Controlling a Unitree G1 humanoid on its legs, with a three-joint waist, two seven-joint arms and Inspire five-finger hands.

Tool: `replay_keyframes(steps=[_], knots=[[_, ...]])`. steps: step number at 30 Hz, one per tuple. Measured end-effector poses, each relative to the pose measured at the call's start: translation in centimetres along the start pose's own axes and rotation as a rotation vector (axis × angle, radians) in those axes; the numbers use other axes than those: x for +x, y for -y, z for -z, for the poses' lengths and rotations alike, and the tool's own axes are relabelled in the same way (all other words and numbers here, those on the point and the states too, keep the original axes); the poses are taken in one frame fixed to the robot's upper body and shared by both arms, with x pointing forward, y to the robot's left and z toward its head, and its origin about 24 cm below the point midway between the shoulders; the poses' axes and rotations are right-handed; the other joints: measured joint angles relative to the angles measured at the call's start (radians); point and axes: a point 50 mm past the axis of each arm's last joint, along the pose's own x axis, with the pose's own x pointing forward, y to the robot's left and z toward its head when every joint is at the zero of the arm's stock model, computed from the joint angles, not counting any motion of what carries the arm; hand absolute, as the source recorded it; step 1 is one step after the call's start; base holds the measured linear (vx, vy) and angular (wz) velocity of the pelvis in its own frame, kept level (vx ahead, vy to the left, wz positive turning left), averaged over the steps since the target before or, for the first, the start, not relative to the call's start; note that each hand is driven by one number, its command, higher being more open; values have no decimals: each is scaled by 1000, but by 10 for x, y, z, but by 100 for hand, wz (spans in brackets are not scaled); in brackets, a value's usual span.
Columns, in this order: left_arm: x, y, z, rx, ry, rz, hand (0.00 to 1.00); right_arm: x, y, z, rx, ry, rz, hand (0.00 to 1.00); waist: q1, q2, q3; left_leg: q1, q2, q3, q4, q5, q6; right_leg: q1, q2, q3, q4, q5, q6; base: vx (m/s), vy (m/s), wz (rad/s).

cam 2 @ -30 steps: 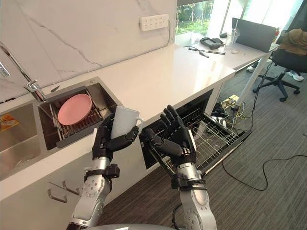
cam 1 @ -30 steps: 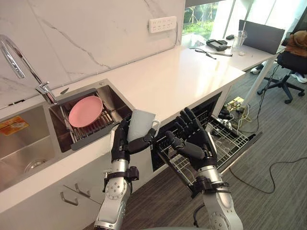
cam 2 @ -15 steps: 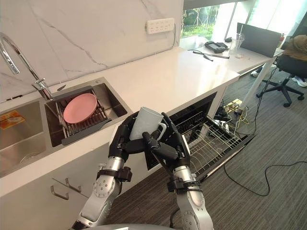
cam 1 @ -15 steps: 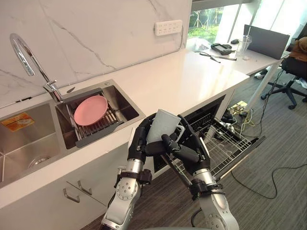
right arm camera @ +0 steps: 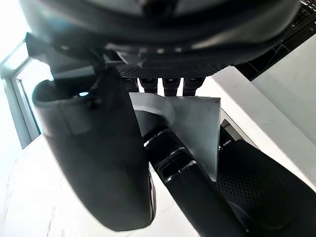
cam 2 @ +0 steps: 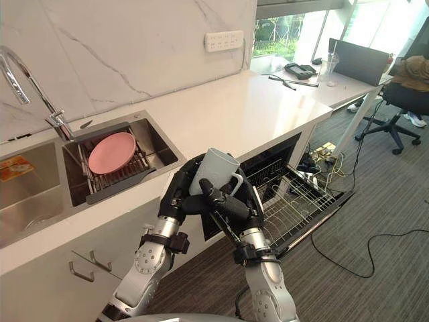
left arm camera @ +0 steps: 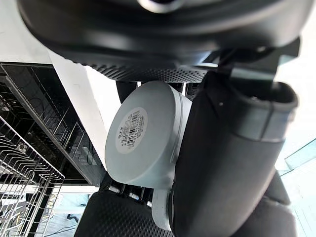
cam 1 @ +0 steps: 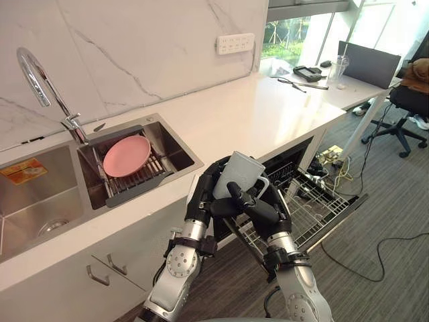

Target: Walk over to the sink, pick up the cup, carry it to the dishwasher, place the cup inside the dishwasher, then close the dishwasher door

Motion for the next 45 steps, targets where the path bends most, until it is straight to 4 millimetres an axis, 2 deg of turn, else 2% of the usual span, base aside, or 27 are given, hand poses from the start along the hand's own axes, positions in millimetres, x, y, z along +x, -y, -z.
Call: replay_keyframes(steps=[7,8,21,22,33,45], knots=[[-1,0,2,13,-11,13,30,5,1,3,36,-7,4,90,1,-9,-7,-1,-3,-3,-3,5,2,0,-2,-4,0,1,-1,-7,-2,1],[-2,-1,3,17,-13,15,30,5,1,3,37,-11,4,30,1,-10,-7,-1,-3,-3,-3,5,2,0,-2,-4,0,1,-1,0,0,0],[-4,-2,7,27,-8,25,30,10,4,4,88,-20,37,30,3,-17,-11,-9,-5,-5,-6,10,3,-8,-3,-6,0,4,-1,0,0,0],[-5,-2,8,27,-10,25,90,10,4,4,88,-22,38,30,3,-17,-11,-8,-5,-6,-8,11,3,-9,-3,-6,0,4,-1,0,0,0],[-12,-2,11,10,-12,37,90,10,7,4,88,-19,52,30,3,-19,-10,2,-6,-7,-35,24,1,-10,-3,-8,0,5,-1,0,0,0],[-12,-5,-2,-68,40,5,90,20,-2,-1,109,53,34,30,3,-21,-6,3,-3,-8,-36,24,1,-9,-3,-10,0,4,0,0,0,0]])
